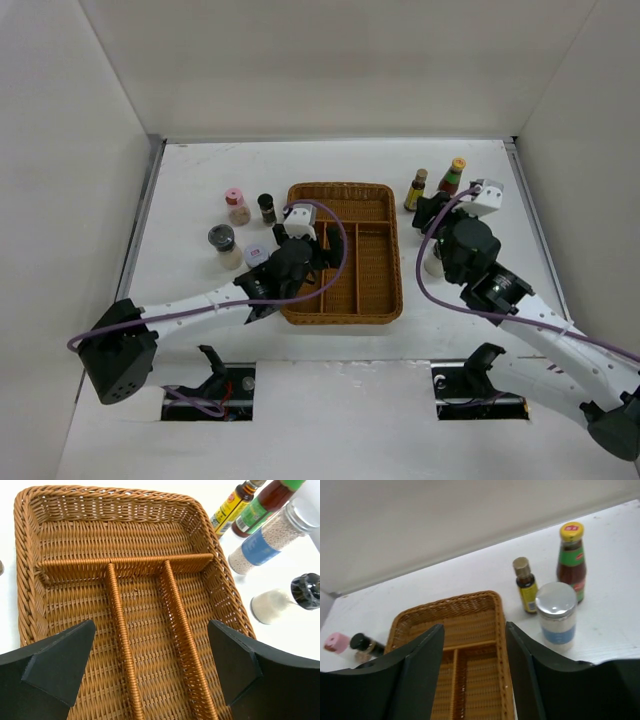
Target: Organize the condiment bottles
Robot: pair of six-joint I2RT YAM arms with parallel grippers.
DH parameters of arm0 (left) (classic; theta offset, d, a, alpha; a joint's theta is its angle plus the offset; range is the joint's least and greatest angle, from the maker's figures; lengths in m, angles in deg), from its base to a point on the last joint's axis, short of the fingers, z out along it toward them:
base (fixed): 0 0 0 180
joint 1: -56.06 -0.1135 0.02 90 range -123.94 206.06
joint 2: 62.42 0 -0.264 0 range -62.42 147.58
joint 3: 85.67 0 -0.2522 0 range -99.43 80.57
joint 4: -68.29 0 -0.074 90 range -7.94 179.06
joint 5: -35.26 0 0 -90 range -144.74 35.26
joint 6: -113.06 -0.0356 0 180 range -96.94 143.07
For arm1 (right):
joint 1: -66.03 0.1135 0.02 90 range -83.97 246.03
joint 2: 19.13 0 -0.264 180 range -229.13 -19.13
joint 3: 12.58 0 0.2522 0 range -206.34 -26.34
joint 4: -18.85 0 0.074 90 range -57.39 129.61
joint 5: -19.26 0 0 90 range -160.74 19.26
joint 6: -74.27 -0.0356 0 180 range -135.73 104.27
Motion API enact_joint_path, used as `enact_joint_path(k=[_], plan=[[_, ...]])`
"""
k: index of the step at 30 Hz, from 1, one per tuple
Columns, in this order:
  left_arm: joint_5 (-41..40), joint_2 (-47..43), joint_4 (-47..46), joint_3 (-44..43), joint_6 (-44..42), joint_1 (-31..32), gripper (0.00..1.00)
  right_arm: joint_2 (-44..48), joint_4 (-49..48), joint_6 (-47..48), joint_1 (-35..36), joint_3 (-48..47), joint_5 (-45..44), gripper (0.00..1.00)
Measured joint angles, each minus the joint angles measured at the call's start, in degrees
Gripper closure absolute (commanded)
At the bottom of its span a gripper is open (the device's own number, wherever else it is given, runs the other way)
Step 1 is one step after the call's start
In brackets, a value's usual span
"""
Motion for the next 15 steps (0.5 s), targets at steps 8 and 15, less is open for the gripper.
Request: enact_joint_path(k=[8,15], plan=[[-0.6,1.0,-3.0,0.9,-0.6,-0.2,0.0,-3.8,1.0,3.9,-7.4,-2.5,-1.4,1.0],[-2.7,0.7,-7.9,5.3,-2.6,-0.5,0.0,-12.7,4.2,4.8,-15.4,-7.1,-1.6,0.32]])
